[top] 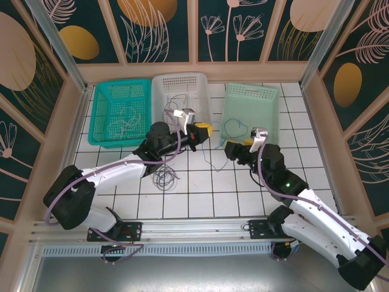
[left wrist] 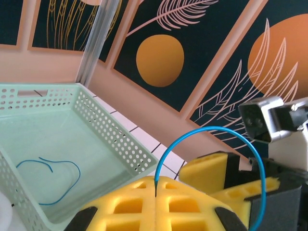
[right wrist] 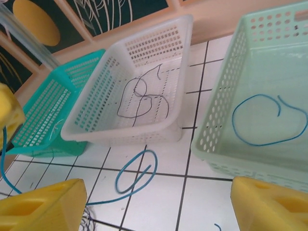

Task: Untangle the cables

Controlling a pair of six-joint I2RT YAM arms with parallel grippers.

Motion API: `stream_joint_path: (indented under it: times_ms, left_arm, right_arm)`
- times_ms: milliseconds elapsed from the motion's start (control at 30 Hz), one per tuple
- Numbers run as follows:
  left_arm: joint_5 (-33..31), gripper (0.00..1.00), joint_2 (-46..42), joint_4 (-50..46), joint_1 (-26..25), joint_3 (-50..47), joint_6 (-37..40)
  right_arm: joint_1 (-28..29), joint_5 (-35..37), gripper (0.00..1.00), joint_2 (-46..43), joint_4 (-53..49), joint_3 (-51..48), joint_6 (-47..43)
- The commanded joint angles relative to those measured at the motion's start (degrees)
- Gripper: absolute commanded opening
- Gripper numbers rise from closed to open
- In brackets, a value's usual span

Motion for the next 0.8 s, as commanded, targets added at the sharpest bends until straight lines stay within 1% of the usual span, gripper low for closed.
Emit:
stream_joint_path:
  times_ms: [0,33,133,233,267,333,367,433,500,600,700,767]
  left_arm:
    - [-0.8,0.00,-1.0,1.2,0.1,-0.3,-0.6]
    - [-1.6,0.00,-0.9,0.6,0.0,-0.2,-0.8]
    - [-3.4,0.00,-1.0,0.4,0.0,-0.2,-1.3]
    - [-2.7,0.00,-1.4,2.4,0.0,-0.4,-1.5]
    - [-2.1,0.00,-1.3,3.1,0.0,-0.3,-1.6]
    - [-1.1,0.00,-1.2,3.7,0.0,0.0,-1.8]
    - [-0.5,0.00,-1.0,4.0,0.0,0.4,-1.9]
    - [0.1,0.00,-0.8,4.2,0.0,0.8,-2.1]
    - [0.2,0.00,-0.8,4.7,0.0,1.3,-2.3]
    - [0.2,0.00,-0.3,4.9,0.0,2.3,-2.3]
    - [0.3,0.00,0.7,4.6,0.0,4.3,-1.9]
    - [0.3,0.00,1.4,4.5,0.0,5.9,-1.9]
  right_arm:
    - [-0.3,-5.0,0.76,-1.4,5.1,-0.4,-1.1]
    - [-0.3,-4.9,0.76,-1.4,4.9,-0.2,-1.1]
    - [-0.2,-1.4,0.72,-1.3,1.8,0.2,0.8]
    - [-1.3,1.5,0.72,-0.5,-1.4,-0.2,5.9]
    - [-2.3,0.0,0.72,0.0,-1.2,-0.6,7.2]
    - [-3.1,-5.8,0.72,0.7,2.2,-2.2,6.6]
    - [-3.1,-7.0,0.72,0.9,3.9,-2.9,6.4]
    - [-3.1,-6.2,0.72,1.4,4.4,-3.5,6.0]
    - [-3.2,-5.0,0.74,1.5,5.1,-4.0,6.6]
    - [-3.6,-7.3,0.78,1.2,9.2,-5.3,8.2]
    - [-4.0,-10.9,0.78,0.8,13.5,-6.8,9.3]
    - [-4.2,-10.8,0.78,1.3,13.0,-6.7,9.3]
